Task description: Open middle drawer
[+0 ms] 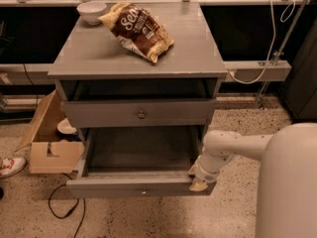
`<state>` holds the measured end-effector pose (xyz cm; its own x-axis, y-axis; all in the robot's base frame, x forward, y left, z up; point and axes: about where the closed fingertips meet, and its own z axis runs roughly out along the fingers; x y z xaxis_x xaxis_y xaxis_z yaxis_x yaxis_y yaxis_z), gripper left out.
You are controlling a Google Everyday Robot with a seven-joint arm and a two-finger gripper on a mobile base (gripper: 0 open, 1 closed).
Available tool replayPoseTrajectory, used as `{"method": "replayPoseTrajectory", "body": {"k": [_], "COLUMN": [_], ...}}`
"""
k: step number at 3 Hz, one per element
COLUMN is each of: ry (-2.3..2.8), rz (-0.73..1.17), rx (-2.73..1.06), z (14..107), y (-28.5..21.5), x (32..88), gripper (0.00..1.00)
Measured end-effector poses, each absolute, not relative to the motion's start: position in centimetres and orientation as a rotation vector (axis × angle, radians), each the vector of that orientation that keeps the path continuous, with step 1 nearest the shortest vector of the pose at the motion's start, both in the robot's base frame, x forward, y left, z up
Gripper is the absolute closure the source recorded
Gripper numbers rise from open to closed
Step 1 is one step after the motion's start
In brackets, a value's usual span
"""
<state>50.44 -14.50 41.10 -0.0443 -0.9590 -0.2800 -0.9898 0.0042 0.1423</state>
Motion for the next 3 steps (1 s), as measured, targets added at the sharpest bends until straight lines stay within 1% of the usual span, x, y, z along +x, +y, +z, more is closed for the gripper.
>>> {"method": "replayPoseTrajectory", "body": {"k": [1, 3], "ry": [2.154, 2.155], "rz": [0.461, 0.462], "rx": [-2.085, -2.083], "z": [41.12, 41.13], "y": [-14.84, -14.73], "x": [50.53, 51.40], "gripper": [1.00, 1.00]}}
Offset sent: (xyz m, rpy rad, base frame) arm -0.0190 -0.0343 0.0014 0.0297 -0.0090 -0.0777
